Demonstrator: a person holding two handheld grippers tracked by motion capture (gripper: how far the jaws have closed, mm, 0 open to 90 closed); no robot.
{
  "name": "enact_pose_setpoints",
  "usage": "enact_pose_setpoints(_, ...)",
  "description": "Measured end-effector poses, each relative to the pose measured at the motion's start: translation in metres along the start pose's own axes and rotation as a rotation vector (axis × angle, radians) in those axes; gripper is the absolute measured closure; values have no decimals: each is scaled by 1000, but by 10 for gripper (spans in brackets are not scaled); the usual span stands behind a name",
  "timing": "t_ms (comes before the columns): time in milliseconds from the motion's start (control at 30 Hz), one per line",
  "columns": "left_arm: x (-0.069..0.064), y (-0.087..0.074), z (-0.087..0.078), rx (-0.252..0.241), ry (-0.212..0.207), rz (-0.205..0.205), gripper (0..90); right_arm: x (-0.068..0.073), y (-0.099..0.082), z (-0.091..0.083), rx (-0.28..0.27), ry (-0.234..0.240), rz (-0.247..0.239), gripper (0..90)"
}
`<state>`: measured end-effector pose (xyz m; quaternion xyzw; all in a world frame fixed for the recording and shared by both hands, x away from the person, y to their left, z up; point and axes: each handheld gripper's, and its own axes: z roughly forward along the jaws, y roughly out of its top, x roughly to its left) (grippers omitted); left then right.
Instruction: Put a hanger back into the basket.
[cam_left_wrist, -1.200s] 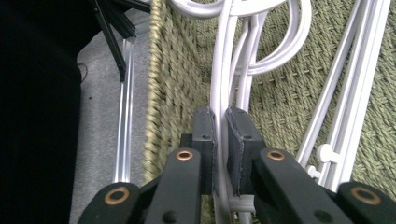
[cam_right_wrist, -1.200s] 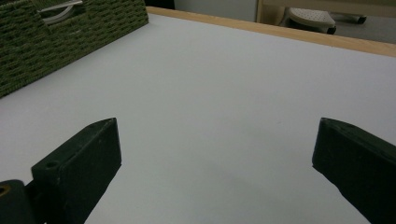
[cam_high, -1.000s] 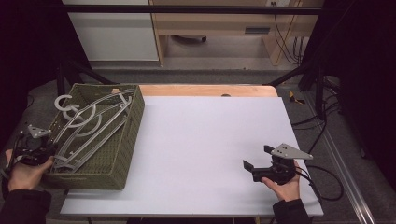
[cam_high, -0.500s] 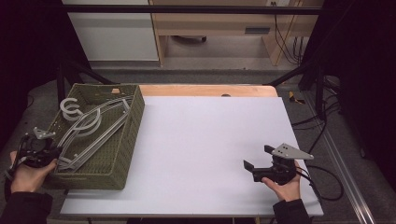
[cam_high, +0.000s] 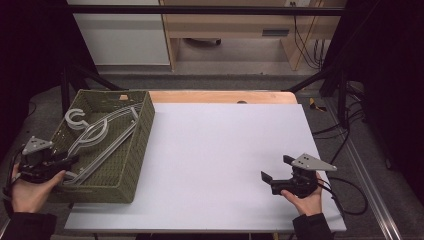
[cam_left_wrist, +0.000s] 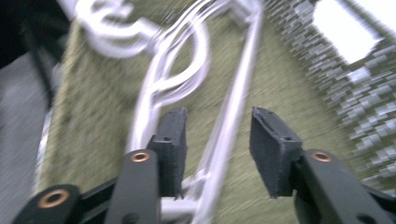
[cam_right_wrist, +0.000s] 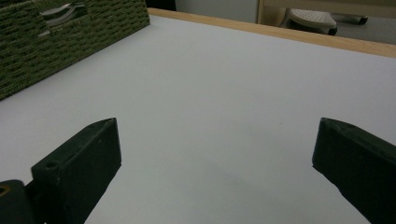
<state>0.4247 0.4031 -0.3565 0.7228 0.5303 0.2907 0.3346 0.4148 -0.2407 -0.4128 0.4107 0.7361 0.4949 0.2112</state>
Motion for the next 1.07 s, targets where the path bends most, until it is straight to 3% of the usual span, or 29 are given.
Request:
enact_pose_setpoints(133,-22,6,-5,-85,-69,23,468,0,0,-1,-5,-4,4,14)
enact_pose_setpoints(367,-62,9,-9,-199,-198,18,370,-1,1,-3,-18,0,8,12)
enact_pose_setpoints(633,-103,3,2,-264,-325,35,242,-2,2,-6,-45,10,19,8)
enact_pose_setpoints(800,-121,-4,11,-286,-358,64,166,-2,3,-8,-54,12,27,6)
enact_pose_setpoints(1067,-130,-13,23,-270,-372,83,128,-4,2,-11,-65,28,34,6)
